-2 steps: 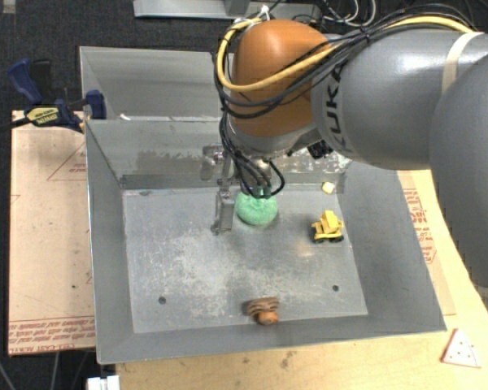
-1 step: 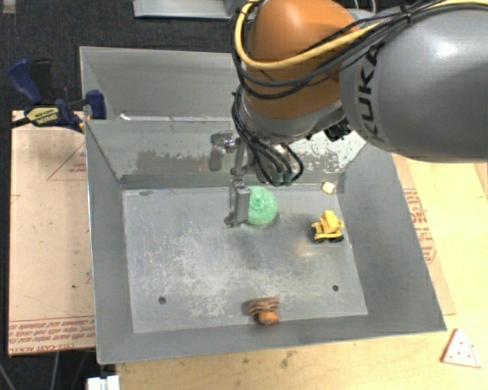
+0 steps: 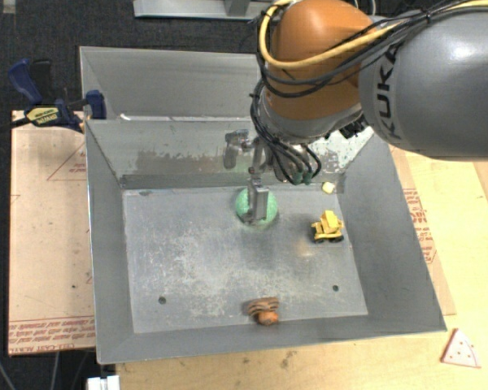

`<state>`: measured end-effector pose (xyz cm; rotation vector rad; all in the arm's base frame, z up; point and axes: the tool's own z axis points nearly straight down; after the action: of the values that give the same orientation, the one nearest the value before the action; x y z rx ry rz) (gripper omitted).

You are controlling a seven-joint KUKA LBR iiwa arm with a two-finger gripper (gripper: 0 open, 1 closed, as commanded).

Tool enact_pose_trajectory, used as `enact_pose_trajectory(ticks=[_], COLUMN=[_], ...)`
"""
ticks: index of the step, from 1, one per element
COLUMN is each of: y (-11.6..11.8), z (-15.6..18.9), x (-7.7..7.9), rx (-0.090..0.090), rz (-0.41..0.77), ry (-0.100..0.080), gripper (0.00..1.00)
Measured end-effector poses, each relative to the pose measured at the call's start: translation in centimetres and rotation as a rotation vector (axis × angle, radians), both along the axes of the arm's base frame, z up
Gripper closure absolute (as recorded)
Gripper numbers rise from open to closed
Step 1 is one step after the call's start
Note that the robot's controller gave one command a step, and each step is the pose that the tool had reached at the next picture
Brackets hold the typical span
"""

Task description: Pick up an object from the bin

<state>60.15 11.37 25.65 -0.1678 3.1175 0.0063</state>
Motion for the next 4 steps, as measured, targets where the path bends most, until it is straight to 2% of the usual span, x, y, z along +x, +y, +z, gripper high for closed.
enact_pose_trajectory(ticks=[1,2,3,4], y=[-4.5,-5.2,-3.7,-5.5], z=[-5.7,-6.1,-7.9,-9.5], x=[-1.9,1.4,3.0,3.6], rx=[-0.004,-0.004,-0.005,-0.003], rz=[0.013,-0.036,0.05,0.008], ry=[0.017,0.019,0.015,0.017], gripper=[0.0,0.0,0.0,0.0])
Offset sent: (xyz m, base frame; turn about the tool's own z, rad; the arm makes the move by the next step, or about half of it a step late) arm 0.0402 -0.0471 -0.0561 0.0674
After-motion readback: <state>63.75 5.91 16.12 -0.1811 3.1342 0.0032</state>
